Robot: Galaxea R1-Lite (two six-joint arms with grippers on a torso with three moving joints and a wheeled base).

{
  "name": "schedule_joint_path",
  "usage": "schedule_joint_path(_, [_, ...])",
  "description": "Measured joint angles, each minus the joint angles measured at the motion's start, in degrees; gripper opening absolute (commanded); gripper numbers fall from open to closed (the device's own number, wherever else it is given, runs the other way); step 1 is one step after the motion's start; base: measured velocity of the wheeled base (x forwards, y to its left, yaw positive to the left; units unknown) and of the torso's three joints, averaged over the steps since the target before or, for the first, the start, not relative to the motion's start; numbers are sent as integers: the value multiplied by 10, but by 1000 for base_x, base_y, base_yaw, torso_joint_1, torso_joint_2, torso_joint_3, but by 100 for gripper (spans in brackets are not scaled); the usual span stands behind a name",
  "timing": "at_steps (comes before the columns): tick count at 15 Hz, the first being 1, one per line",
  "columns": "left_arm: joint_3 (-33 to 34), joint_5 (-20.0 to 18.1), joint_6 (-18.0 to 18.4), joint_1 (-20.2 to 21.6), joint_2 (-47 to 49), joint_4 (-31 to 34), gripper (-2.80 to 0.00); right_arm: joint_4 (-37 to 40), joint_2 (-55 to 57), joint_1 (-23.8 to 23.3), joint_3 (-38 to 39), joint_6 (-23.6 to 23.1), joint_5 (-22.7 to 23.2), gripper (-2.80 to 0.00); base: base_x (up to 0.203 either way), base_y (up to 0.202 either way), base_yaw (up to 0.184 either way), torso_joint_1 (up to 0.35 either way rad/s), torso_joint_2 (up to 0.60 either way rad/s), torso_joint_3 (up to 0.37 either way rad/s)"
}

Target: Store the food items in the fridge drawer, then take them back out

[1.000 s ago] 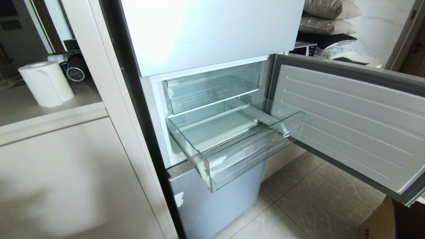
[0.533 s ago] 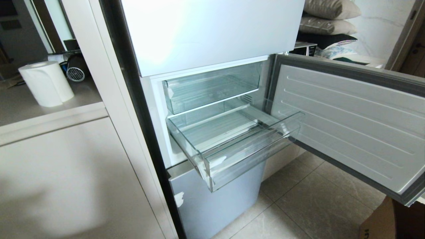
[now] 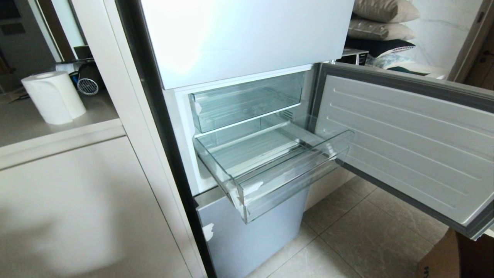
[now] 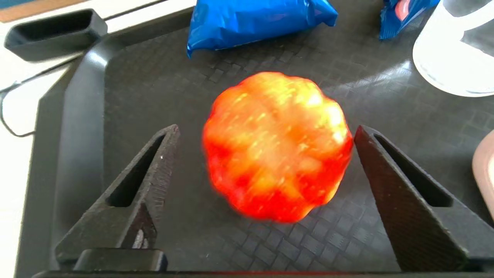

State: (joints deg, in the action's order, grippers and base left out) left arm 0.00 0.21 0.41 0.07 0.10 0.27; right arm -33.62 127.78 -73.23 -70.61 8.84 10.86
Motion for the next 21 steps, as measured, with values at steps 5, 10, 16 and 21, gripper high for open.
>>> schedule_joint_path(5, [0,0,0,0,0,0,-280,0,-61,0,23,2,6,0,0,0,0,0,0,0])
schedule_joint_path(10, [0,0,0,0,0,0,-280,-2,-166,2,111,3,35,-280,0,0,0,0,0,0])
schedule_joint_path(16, [0,0,0,0,0,0,-280,-6,-346,14,269,6,65,-280,0,0,0,0,0,0])
schedule_joint_path(21, [0,0,0,0,0,0,-280,-4,-539,132,414,2,86,-280,0,0,0,0,0,0])
